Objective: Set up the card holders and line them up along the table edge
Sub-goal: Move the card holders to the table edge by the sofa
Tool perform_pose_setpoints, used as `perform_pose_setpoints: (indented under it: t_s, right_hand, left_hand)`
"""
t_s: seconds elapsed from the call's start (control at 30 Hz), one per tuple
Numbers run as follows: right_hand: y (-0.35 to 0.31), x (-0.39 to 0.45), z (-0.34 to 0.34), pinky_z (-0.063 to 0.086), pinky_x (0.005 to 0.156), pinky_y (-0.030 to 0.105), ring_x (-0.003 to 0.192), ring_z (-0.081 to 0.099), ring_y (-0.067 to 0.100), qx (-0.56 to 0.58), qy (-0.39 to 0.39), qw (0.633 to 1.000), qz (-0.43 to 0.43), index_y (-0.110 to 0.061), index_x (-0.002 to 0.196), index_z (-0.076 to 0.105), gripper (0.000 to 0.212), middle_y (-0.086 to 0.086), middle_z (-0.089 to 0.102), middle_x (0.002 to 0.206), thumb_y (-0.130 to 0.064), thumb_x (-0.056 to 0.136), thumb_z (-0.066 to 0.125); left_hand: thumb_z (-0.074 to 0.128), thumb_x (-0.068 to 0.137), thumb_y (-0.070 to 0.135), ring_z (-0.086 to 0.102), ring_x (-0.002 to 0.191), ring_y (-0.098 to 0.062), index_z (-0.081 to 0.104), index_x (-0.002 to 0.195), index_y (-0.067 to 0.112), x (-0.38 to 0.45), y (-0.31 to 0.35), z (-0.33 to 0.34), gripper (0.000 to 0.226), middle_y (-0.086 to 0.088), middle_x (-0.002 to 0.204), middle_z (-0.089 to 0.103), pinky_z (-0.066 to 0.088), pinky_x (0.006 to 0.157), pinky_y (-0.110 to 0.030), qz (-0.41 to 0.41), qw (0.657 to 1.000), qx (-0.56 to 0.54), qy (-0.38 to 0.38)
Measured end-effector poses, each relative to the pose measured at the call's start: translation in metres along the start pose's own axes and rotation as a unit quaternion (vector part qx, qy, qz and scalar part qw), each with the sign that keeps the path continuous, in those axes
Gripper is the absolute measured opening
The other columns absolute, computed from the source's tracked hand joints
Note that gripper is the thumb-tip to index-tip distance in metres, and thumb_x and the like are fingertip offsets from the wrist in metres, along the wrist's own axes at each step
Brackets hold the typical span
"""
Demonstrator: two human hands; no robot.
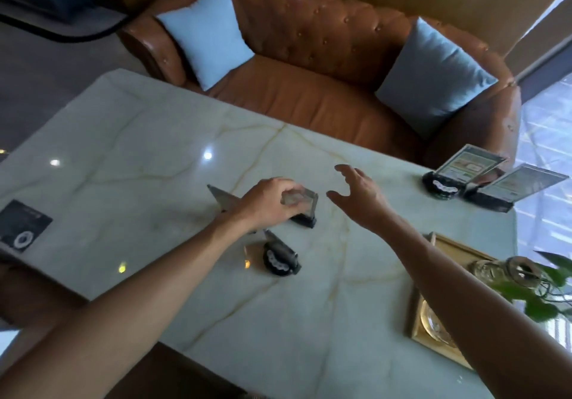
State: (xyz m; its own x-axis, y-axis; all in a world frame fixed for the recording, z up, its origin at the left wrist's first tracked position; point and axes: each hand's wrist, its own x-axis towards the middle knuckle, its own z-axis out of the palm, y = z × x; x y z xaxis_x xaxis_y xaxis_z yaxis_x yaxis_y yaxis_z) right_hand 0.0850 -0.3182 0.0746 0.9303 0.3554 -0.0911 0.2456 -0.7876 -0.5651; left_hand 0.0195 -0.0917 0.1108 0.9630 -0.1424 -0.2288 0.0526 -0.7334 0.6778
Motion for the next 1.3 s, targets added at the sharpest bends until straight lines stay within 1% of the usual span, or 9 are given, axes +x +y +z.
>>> perform_pose_setpoints:
  t_s: [0.17, 0.27, 0.5, 0.67, 0.73, 0.8, 0.9, 1.07, 1.3]
  right_hand:
    - [-0.024, 0.01, 0.039, 0.05, 0.098, 0.042, 0.12, 0.057, 0.031, -0.025, -0.067, 0.997, 0.0, -0.021, 0.147, 0.04, 0.061, 0.012, 0.054, 0.142, -0.023, 0.092, 0.064]
    - [-0.031, 0.013, 0.055, 0.055, 0.089, 0.046, 0.113, 0.061, 0.033, -0.048, -0.087, 0.995, 0.011, -0.022, 0.146, 0.04, 0.058, 0.013, 0.057, 0.136, -0.018, 0.091, 0.06]
    - [-0.033, 0.029, 0.077, 0.058, 0.07, 0.043, 0.091, 0.066, 0.036, -0.08, -0.065, 0.992, 0.07, -0.019, 0.126, 0.053, 0.036, 0.019, 0.068, 0.117, -0.01, 0.093, 0.044]
    - [-0.016, 0.04, 0.069, 0.049, 0.055, 0.033, 0.076, 0.063, 0.031, -0.094, -0.05, 0.992, 0.067, -0.024, 0.112, 0.059, 0.031, 0.01, 0.072, 0.102, -0.008, 0.09, 0.045]
    - [-0.003, 0.044, 0.059, 0.043, 0.051, 0.029, 0.074, 0.061, 0.027, -0.087, -0.047, 0.992, 0.074, -0.027, 0.106, 0.06, 0.027, 0.004, 0.071, 0.098, -0.01, 0.091, 0.046]
    - [0.014, 0.049, 0.045, 0.042, 0.048, 0.027, 0.075, 0.061, 0.024, -0.07, -0.031, 0.993, 0.086, -0.027, 0.103, 0.061, 0.021, 0.001, 0.069, 0.097, -0.014, 0.093, 0.048]
    - [0.043, 0.059, 0.016, 0.043, 0.053, 0.029, 0.077, 0.06, 0.025, -0.06, 0.007, 0.993, 0.105, -0.023, 0.103, 0.062, 0.018, 0.004, 0.069, 0.099, -0.014, 0.091, 0.051]
    - [0.093, 0.078, -0.033, 0.05, 0.067, 0.036, 0.089, 0.063, 0.035, -0.077, 0.068, 0.986, 0.131, -0.018, 0.108, 0.063, 0.023, 0.011, 0.069, 0.108, -0.011, 0.089, 0.053]
    - [0.164, 0.115, -0.081, 0.05, 0.077, 0.039, 0.097, 0.062, 0.037, -0.074, 0.124, 0.976, 0.162, -0.018, 0.117, 0.061, 0.029, 0.011, 0.065, 0.114, -0.01, 0.091, 0.053]
  left_hand:
    - [0.072, 0.073, 0.062, 0.061, 0.114, -0.002, 0.068, 0.119, 0.031, -0.026, -0.04, 0.019, 0.056, 0.015, 0.126, 0.067, 0.047, 0.095, -0.019, -0.029, 0.995, 0.042, -0.086]
    - [0.079, 0.07, 0.055, 0.058, 0.098, 0.004, 0.068, 0.12, 0.03, -0.028, -0.055, 0.027, 0.057, 0.014, 0.126, 0.067, 0.04, 0.083, -0.006, -0.035, 0.992, 0.036, -0.115]
    - [0.073, 0.083, 0.03, 0.066, 0.094, -0.018, 0.077, 0.101, 0.026, -0.017, -0.064, 0.044, 0.019, 0.003, 0.103, 0.073, 0.053, 0.087, -0.036, 0.019, 0.986, 0.073, -0.152]
    - [0.066, 0.087, 0.033, 0.065, 0.085, -0.02, 0.074, 0.092, 0.026, 0.001, -0.059, 0.042, 0.012, 0.005, 0.088, 0.072, 0.053, 0.078, -0.036, 0.046, 0.982, 0.1, -0.156]
    - [0.065, 0.09, 0.03, 0.067, 0.092, -0.018, 0.075, 0.098, 0.029, 0.014, -0.056, 0.039, 0.013, 0.007, 0.094, 0.073, 0.052, 0.079, -0.033, 0.045, 0.983, 0.088, -0.153]
    - [0.064, 0.093, 0.029, 0.067, 0.1, -0.017, 0.073, 0.113, 0.031, 0.03, -0.048, 0.034, 0.022, 0.005, 0.112, 0.074, 0.052, 0.085, -0.033, 0.049, 0.984, 0.09, -0.146]
    - [0.063, 0.095, 0.026, 0.066, 0.107, -0.021, 0.07, 0.121, 0.027, 0.063, -0.033, 0.026, 0.027, 0.001, 0.121, 0.072, 0.051, 0.089, -0.034, 0.065, 0.982, 0.104, -0.143]
    - [0.064, 0.094, 0.021, 0.065, 0.092, -0.02, 0.074, 0.103, 0.022, 0.134, -0.008, 0.016, 0.013, 0.001, 0.102, 0.073, 0.054, 0.086, -0.043, 0.076, 0.985, 0.103, -0.115]
    - [0.067, 0.091, 0.019, 0.066, 0.098, -0.021, 0.074, 0.112, 0.025, 0.245, 0.034, 0.029, 0.024, 0.0, 0.108, 0.074, 0.053, 0.083, -0.037, 0.114, 0.986, 0.112, -0.051]
